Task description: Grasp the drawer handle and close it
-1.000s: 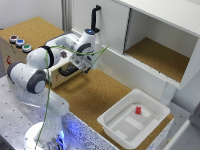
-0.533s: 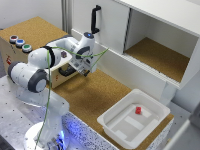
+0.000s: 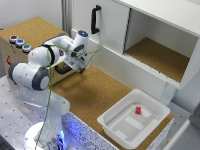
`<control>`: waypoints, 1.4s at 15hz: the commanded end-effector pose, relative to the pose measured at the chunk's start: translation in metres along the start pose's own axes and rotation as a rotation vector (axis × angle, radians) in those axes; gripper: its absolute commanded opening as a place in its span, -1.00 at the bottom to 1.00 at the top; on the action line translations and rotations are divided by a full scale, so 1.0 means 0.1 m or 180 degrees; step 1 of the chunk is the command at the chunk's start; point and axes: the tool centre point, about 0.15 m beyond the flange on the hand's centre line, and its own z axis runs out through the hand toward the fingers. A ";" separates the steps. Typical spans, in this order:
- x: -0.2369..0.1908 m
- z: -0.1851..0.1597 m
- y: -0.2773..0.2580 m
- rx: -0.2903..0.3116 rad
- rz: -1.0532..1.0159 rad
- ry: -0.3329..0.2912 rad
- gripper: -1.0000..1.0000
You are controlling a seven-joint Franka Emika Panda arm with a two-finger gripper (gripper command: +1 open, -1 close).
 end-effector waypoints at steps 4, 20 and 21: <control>0.19 0.31 -0.96 -0.0025 -0.0417 -0.0066 -1.00; -0.09 -0.41 -0.33 -0.0316 0.0108 0.0246 1.00; -0.11 -0.52 -0.21 -0.0332 0.0122 0.0276 1.00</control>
